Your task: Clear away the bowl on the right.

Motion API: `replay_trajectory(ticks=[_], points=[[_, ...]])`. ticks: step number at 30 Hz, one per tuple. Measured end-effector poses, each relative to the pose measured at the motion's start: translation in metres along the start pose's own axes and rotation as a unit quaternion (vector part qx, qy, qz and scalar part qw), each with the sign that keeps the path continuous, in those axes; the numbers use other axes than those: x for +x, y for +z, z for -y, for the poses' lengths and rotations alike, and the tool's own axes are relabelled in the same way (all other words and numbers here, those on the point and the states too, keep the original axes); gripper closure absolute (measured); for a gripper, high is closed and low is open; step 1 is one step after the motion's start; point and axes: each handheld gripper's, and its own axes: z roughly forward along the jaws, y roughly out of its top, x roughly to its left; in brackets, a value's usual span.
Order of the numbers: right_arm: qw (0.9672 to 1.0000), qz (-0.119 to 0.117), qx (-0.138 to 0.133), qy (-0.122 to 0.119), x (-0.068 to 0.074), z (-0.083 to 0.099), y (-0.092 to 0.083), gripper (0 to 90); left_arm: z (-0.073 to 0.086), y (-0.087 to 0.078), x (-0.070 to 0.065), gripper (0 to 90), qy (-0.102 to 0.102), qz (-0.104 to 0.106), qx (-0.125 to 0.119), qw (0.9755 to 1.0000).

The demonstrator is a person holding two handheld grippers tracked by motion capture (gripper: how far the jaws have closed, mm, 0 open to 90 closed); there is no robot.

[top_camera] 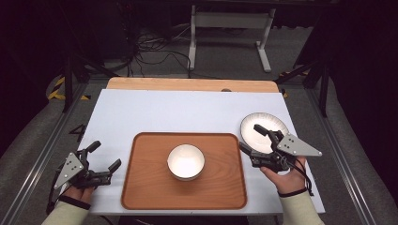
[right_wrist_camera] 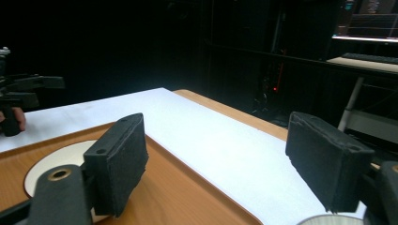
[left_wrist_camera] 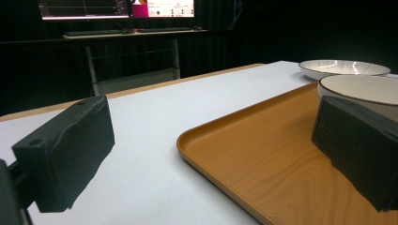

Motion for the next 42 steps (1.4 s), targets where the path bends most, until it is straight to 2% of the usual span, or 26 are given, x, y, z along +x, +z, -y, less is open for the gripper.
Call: replay_trajectory(ticks=[10,13,21,26,33,39,42], points=[[0.9999,0.013,-0.003,-0.006,-0.009,0.014,-0.012,20.1,0.0,0.0,0.0,0.2,0.0,0.0,0.0,1.0],[0.9996,0.02,-0.006,-0.018,-0.01,0.021,-0.016,19.2,0.0,0.0,0.0,0.2,0.0,0.0,0.0,1.0],[0.9992,0.033,-0.001,-0.022,-0.011,0.044,-0.024,17.3,0.0,0.0,0.0,0.2,0.0,0.0,0.0,1.0],[0.999,0.043,0.003,-0.013,-0.011,0.058,-0.029,16.0,0.0,0.0,0.0,0.2,0.0,0.0,0.0,1.0],[0.9985,0.052,-0.012,0.011,-0.016,0.076,-0.038,15.1,0.0,0.0,0.0,0.2,0.0,0.0,0.0,1.0],[0.9982,0.058,-0.009,0.013,-0.017,0.087,-0.041,14.5,0.0,0.0,0.0,0.2,0.0,0.0,0.0,1.0],[0.9978,0.061,-0.006,0.026,-0.019,0.093,-0.042,14.4,0.0,0.0,0.0,0.2,0.0,0.0,-0.001,1.0]])
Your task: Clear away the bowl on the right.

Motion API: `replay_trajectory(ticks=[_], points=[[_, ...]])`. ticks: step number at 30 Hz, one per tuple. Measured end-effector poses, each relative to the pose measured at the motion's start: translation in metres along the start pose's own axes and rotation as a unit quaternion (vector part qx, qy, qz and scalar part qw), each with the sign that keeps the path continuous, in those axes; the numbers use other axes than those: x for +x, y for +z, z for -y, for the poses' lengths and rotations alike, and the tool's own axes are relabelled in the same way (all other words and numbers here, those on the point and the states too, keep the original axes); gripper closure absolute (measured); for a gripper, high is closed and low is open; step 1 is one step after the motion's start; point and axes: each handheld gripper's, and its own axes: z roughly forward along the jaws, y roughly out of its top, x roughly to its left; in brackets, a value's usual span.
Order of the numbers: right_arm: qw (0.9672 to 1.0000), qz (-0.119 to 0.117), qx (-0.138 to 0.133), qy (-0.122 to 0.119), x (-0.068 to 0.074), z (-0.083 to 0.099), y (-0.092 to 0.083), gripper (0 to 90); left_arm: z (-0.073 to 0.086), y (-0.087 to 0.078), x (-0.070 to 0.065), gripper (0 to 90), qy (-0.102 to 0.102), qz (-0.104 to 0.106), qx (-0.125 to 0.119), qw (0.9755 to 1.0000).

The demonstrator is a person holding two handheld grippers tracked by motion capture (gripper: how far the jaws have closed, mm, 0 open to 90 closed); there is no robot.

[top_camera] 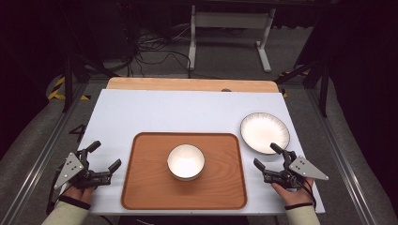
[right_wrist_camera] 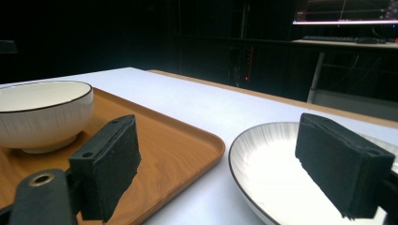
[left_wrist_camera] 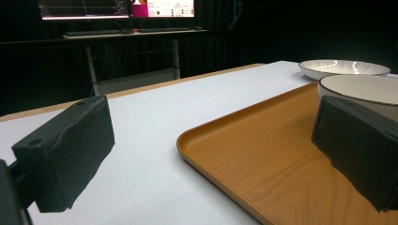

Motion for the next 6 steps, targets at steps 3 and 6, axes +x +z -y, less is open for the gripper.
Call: replay_trajectory(ticks=[3,6], points=[[0.9999,0.003,-0.004,0.009,-0.0025,0.0021,-0.0015,13.9,0.0,0.0001,-0.0001,0.2,0.001,0.0,-0.001,1.0],[0.9999,0.0,-0.009,0.01,-0.0029,0.0027,-0.0023,13.5,0.0001,0.0,-0.0003,0.2,0.001,0.0,-0.001,1.0]])
